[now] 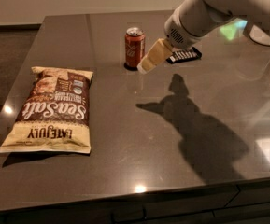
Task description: Move coke can near brown chip bag
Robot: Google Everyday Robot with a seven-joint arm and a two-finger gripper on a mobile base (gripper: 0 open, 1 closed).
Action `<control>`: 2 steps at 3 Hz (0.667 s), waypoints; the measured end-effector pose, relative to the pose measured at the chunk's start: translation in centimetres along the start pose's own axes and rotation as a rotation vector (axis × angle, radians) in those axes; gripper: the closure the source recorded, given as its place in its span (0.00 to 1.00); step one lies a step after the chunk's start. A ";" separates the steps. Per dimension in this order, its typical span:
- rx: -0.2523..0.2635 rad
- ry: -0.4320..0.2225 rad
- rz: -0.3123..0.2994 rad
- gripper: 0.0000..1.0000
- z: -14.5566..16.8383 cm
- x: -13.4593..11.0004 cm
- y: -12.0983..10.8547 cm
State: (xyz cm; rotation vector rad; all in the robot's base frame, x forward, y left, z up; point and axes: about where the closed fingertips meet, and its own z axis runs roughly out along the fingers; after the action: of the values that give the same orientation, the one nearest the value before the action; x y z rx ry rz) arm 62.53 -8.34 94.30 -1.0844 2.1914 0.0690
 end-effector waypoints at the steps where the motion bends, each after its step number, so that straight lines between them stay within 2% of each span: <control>1: -0.001 -0.050 0.055 0.00 2.8 -2.4 -0.7; 2: -0.010 -0.084 0.077 0.00 5.5 -4.7 -0.9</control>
Offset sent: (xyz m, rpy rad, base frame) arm 0.0889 0.0714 -0.0194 0.1591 -0.0339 -0.0411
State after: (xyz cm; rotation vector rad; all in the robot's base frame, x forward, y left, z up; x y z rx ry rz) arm 68.12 -3.90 93.11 -0.9843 2.1594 0.1570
